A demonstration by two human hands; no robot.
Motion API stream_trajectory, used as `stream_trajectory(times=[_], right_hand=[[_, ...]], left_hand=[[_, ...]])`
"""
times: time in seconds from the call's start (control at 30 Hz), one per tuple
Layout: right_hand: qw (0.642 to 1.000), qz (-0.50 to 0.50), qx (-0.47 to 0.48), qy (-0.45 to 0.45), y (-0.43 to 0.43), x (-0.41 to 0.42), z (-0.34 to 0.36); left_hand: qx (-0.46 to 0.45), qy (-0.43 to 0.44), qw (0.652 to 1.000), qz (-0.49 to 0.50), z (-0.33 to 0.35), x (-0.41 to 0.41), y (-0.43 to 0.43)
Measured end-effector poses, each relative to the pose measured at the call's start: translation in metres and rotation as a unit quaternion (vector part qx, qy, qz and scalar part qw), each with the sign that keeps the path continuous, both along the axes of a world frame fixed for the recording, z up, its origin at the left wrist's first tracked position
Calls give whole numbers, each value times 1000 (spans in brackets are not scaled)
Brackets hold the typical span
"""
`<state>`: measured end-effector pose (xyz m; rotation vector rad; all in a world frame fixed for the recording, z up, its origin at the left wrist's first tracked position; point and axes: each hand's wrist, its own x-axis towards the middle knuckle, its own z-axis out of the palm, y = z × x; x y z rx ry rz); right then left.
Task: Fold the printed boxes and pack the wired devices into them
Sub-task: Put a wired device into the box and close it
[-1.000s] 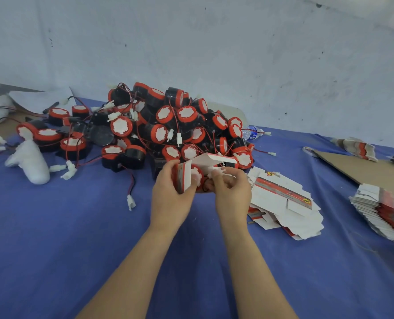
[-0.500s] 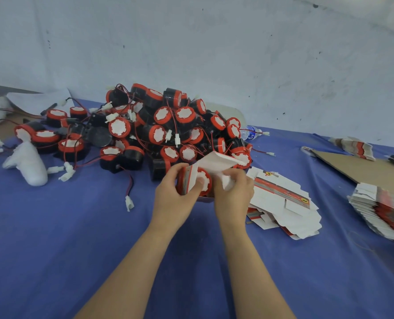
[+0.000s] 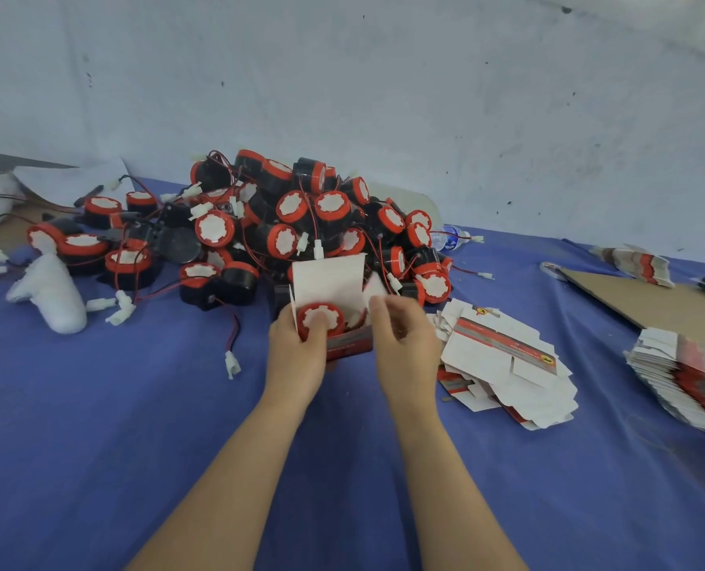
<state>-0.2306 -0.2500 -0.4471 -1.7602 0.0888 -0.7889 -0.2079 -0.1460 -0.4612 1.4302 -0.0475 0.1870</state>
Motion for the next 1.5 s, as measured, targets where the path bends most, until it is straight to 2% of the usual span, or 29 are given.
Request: stream_trajectory(times=[0.07, 0.17, 0.23, 0.3, 0.4, 0.43, 0.5, 0.6, 0.73, 0.8, 0.9, 1.0, 1.17, 1.23, 1.33, 1.4, 1.5], right_hand=[[999, 41, 5, 26, 1, 1, -1], [988, 84, 113, 69, -5, 5, -2], [970, 111, 190, 107, -9, 6, -3], [958, 117, 218, 142, -11, 7, -5], [952, 130, 223, 162, -11, 8, -6], [950, 134, 232, 159, -12, 7, -6], [945, 150, 251, 148, -14, 5, -4], [952, 150, 226, 142, -13, 3, -5], [984, 96, 98, 114, -9, 4, -7], [983, 105, 107, 102, -11, 5, -6], [970, 188, 113, 107, -20, 3, -4], [952, 266, 102, 112, -21, 0, -3], [932, 314, 93, 158, -19, -2, -6], [929, 313, 103, 170, -19, -1, -7], [961, 229, 88, 124, -19, 2, -8], [973, 184, 80, 116, -20, 5, -10], [977, 163, 76, 116, -19, 4, -9]], left_hand=[[-48, 29, 998, -4, 3, -1, 2], [-67, 47, 996, -39, 6, -3, 0], [-93, 72, 988, -97, 11, -5, -1], [-107, 79, 976, -172, 14, -8, -1], [-91, 85, 978, -170, 14, -8, -3], [-72, 92, 982, -147, 13, -8, -4], [5, 45, 991, -128, 9, -6, -5], [29, 10, 995, -90, 2, -6, -1], [-9, 11, 997, -76, 2, -6, 3], [-27, 9, 997, -74, 3, -4, 4], [-44, 26, 995, -85, 5, -3, 6], [-96, 74, 989, -78, 8, 0, 12], [-128, 133, 979, -85, 9, 1, 19], [-128, 144, 977, -96, 12, 0, 19], [-150, 145, 970, -124, 17, -4, 16], [-119, 132, 974, -143, 18, -5, 12], [14, 31, 991, -133, 10, -6, 6]])
